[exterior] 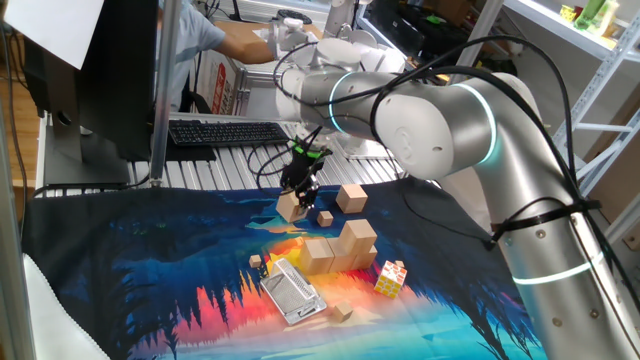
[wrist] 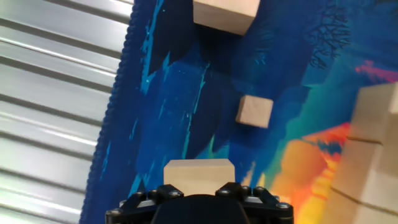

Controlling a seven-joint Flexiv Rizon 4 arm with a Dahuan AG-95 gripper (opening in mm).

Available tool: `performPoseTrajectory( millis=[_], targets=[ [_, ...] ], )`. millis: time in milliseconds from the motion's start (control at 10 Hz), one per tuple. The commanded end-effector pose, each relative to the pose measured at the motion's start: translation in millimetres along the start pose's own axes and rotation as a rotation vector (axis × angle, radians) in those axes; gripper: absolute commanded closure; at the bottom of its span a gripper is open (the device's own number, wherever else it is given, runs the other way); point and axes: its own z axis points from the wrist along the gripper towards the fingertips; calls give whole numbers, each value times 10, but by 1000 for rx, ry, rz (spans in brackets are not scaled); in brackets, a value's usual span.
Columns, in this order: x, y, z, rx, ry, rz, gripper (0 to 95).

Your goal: Stack the blocks into a pyramid shape

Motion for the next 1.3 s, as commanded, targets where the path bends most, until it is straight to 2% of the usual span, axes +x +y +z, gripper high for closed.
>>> performPoseTrajectory(
  millis=[100, 200, 400, 600, 700, 900, 1300],
  targets=[
    [145, 17, -282, 17, 15, 26, 950],
    [250, -92, -353, 16, 7, 32, 950],
    [406, -269, -402, 20, -2, 55, 950],
    [508, -428, -447, 33, -24, 62, 950],
    [537, -511, -482, 35, -25, 62, 950],
    [593, -540, -565, 53, -28, 70, 950],
    [645, -553, -632, 55, -24, 54, 950]
  ],
)
